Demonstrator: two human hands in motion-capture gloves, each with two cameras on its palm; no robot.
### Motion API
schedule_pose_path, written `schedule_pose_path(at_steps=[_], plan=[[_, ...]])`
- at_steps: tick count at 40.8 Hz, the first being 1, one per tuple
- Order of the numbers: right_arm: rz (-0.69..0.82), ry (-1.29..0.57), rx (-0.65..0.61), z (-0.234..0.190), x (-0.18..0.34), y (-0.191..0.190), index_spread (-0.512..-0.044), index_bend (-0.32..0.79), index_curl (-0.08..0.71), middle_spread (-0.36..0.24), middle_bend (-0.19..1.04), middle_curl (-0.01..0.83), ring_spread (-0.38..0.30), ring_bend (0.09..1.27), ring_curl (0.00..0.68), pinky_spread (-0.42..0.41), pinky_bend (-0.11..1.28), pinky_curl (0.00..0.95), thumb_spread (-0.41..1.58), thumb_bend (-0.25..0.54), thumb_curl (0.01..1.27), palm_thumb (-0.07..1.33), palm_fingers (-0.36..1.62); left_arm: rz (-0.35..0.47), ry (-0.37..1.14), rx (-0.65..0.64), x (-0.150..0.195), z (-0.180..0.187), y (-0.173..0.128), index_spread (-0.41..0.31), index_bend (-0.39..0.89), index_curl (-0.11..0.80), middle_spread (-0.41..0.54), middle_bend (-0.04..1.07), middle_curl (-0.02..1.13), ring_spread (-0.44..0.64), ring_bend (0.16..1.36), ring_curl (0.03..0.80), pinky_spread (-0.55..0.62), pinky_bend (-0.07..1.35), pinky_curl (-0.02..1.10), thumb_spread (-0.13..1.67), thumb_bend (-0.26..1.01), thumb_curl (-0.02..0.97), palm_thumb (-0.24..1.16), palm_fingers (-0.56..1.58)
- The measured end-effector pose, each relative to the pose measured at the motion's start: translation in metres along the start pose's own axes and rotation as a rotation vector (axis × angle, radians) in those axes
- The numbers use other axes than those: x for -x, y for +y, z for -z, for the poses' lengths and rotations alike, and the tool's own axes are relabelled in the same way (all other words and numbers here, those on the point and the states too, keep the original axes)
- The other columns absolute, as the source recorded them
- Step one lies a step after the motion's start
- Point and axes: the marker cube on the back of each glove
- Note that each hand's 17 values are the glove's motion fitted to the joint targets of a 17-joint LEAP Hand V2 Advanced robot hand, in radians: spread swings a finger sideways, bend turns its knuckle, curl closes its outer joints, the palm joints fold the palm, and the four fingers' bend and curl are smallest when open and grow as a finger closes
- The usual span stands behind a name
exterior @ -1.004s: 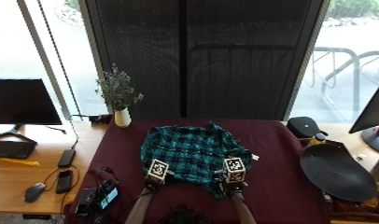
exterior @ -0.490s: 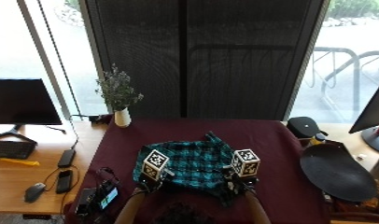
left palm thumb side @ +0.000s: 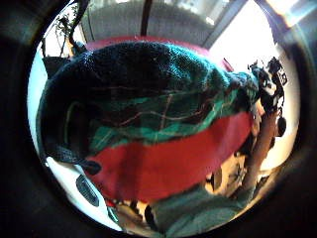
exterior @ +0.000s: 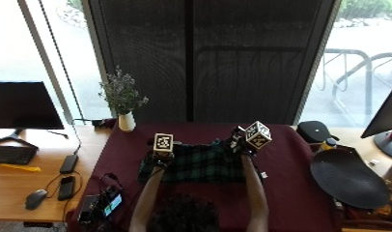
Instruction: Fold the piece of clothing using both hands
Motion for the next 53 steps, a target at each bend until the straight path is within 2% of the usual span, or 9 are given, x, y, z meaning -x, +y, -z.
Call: schedule_pose_path(at_steps=[6, 16, 20, 25, 27, 36, 43, 44, 53], plan=[[-0.073, 0.090, -0.135, -0.014, -0.002, -0.035, -0.297, 0.10, 0.309, -0.219, 0.40, 0.477, -0.249, 0.71, 0.452, -0.287, 0.52, 0.375, 0.93, -0.003, 0.43, 1.05, 1.27, 0.118, 0.045, -0.085, -0.009, -0.015, -0.037, -0.302, 0.35, 0.497, -0.342, 0.72, 0.55, -0.29, 0.51, 0.388, 0.14, 0.08, 0.02, 1.32, 0.01, 0.292, 0.70, 0.99], [-0.114, 0.299, -0.409, -0.035, -0.032, -0.087, -0.301, 0.11, 0.302, -0.218, 0.35, 0.465, -0.243, 0.74, 0.460, -0.317, 0.56, 0.387, 0.91, -0.012, 0.44, 1.10, 1.24, 0.182, 0.014, 0.189, -0.009, -0.074, -0.036, -0.305, 0.39, 0.521, -0.330, 0.69, 0.55, -0.25, 0.43, 0.376, 0.18, 0.09, 0.00, 1.39, 0.02, 0.288, 0.74, 0.97], [-0.182, 0.315, -0.277, -0.035, -0.036, -0.066, -0.301, 0.12, 0.300, -0.218, 0.34, 0.465, -0.245, 0.74, 0.460, -0.319, 0.57, 0.388, 0.90, -0.017, 0.44, 1.11, 1.24, 0.200, 0.009, 0.229, -0.005, -0.073, -0.033, -0.307, 0.38, 0.525, -0.328, 0.69, 0.55, -0.25, 0.43, 0.382, 0.19, 0.09, 0.00, 1.40, 0.02, 0.285, 0.75, 0.97], [-0.022, 0.168, -0.294, -0.008, -0.009, -0.046, -0.299, 0.12, 0.300, -0.213, 0.33, 0.464, -0.243, 0.71, 0.456, -0.312, 0.58, 0.390, 0.87, -0.032, 0.45, 1.08, 1.22, 0.187, 0.023, 0.236, 0.001, -0.050, -0.028, -0.296, 0.34, 0.522, -0.317, 0.67, 0.55, -0.23, 0.41, 0.393, 0.20, 0.11, 0.00, 1.40, 0.01, 0.282, 0.75, 0.91], [-0.015, 0.136, -0.281, -0.001, -0.017, -0.032, -0.298, 0.12, 0.300, -0.198, 0.29, 0.453, -0.223, 0.67, 0.446, -0.252, 0.56, 0.388, 0.88, -0.044, 0.44, 1.04, 1.06, 0.156, 0.034, 0.194, 0.002, -0.036, -0.024, -0.265, 0.19, 0.478, -0.294, 0.61, 0.53, -0.19, 0.42, 0.396, 0.22, 0.19, 0.02, 1.39, 0.01, 0.284, 0.74, 0.74], [-0.382, 0.178, -0.336, 0.000, -0.099, 0.066, -0.280, 0.07, 0.282, -0.114, 0.15, 0.418, -0.148, 0.56, 0.428, -0.137, 0.64, 0.417, 1.03, -0.039, 0.43, 0.92, 0.82, 0.034, 0.049, 0.001, -0.014, -0.023, -0.010, -0.213, 0.13, 0.440, -0.221, 0.36, 0.46, -0.09, 0.44, 0.391, 0.23, 0.28, 0.10, 1.35, -0.02, 0.284, 0.71, 0.65], [-0.711, 0.190, -0.173, -0.037, -0.155, 0.112, -0.261, -0.02, 0.202, -0.033, 0.11, 0.375, -0.076, 0.62, 0.435, -0.098, 0.81, 0.449, 1.15, -0.068, 0.39, 0.71, 0.64, -0.034, 0.020, 0.152, -0.049, -0.072, 0.008, -0.201, 0.16, 0.428, -0.170, 0.25, 0.42, -0.05, 0.44, 0.385, 0.23, 0.30, 0.14, 1.30, -0.04, 0.275, 0.59, 0.63], [-0.729, 0.179, -0.152, -0.041, -0.158, 0.115, -0.260, -0.11, 0.161, -0.011, 0.08, 0.358, -0.092, 0.73, 0.463, -0.141, 0.90, 0.469, 1.16, -0.082, 0.38, 0.66, 0.72, -0.035, 0.000, 0.175, -0.051, -0.081, 0.011, -0.194, 0.16, 0.428, -0.150, 0.21, 0.42, -0.04, 0.44, 0.386, 0.23, 0.31, 0.15, 1.30, -0.05, 0.271, 0.56, 0.60], [-0.658, -0.177, -0.149, -0.046, -0.132, 0.117, -0.258, -0.07, 0.034, 0.047, 0.17, 0.350, -0.116, 0.88, 0.478, -0.224, 1.06, 0.467, 1.20, -0.039, 0.35, 0.50, 0.74, -0.014, 0.110, 0.461, -0.069, -0.118, 0.040, -0.144, 0.12, 0.394, -0.018, 0.13, 0.36, 0.09, 0.46, 0.389, 0.24, 0.49, 0.24, 1.33, -0.05, 0.215, 0.31, 0.38]])
